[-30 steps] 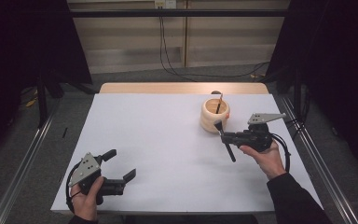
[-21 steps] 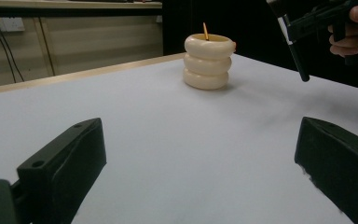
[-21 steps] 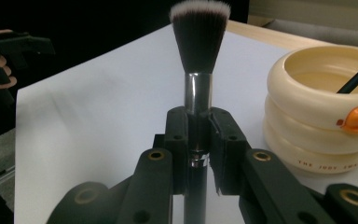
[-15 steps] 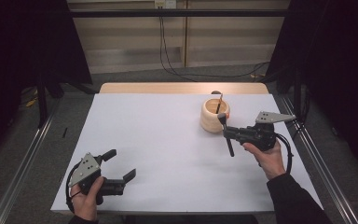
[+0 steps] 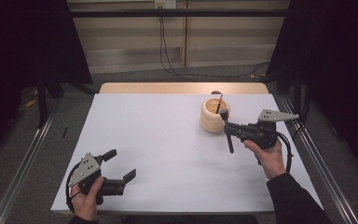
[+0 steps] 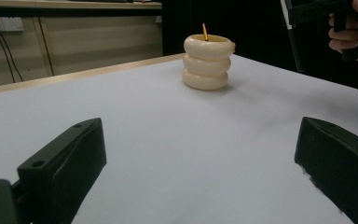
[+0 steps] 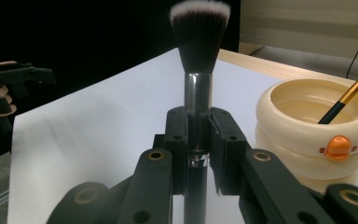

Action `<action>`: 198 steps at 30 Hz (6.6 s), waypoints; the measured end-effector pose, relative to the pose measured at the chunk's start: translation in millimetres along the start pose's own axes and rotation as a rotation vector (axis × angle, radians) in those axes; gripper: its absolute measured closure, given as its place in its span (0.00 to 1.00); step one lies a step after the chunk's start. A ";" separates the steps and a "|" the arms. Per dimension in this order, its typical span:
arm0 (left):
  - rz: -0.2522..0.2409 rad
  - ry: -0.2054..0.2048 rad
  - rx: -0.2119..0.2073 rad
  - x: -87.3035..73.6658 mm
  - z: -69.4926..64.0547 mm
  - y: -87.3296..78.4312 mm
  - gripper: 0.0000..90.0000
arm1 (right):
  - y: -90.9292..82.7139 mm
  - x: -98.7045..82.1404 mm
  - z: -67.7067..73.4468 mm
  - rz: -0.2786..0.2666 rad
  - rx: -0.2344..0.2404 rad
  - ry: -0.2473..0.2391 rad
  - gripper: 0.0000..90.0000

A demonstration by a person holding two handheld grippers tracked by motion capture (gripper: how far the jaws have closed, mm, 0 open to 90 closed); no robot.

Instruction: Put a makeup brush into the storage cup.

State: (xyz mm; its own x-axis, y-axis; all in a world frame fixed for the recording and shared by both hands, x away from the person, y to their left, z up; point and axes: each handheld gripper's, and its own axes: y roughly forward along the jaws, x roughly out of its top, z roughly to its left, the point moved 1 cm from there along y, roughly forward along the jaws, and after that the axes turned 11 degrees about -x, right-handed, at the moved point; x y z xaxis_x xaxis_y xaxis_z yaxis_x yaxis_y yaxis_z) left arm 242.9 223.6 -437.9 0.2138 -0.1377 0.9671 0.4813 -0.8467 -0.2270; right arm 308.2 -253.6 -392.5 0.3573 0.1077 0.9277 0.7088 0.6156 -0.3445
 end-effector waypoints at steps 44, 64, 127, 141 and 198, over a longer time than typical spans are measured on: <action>0.002 -0.006 -0.009 -0.9 -0.1 2.2 0.02 | 35.4 58.2 -17.9 -0.042 -0.074 -0.035 0.87; 0.014 0.005 0.001 -0.8 1.4 0.7 0.01 | 48.3 84.0 -31.9 -0.072 -0.137 -0.027 0.87; 0.011 0.011 -0.015 -0.6 0.6 -0.1 0.02 | 107.5 43.2 -64.8 -0.016 -0.222 0.020 0.87; -0.004 -0.002 -0.014 -0.7 0.4 0.1 0.02 | 108.4 30.1 -68.5 0.007 -0.220 0.044 0.87; 0.002 -0.027 0.000 -1.1 4.6 4.9 0.02 | 91.7 23.2 -60.2 -0.006 -0.216 0.051 0.04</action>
State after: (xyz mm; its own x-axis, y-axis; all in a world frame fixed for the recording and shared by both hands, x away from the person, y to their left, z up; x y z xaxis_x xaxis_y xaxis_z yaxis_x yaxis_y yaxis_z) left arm 249.0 221.9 -440.6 0.2379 -0.1253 0.9632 0.4805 -0.8466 -0.2288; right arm 418.1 -241.6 -411.3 0.3789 0.0615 0.9234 0.8231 0.4338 -0.3666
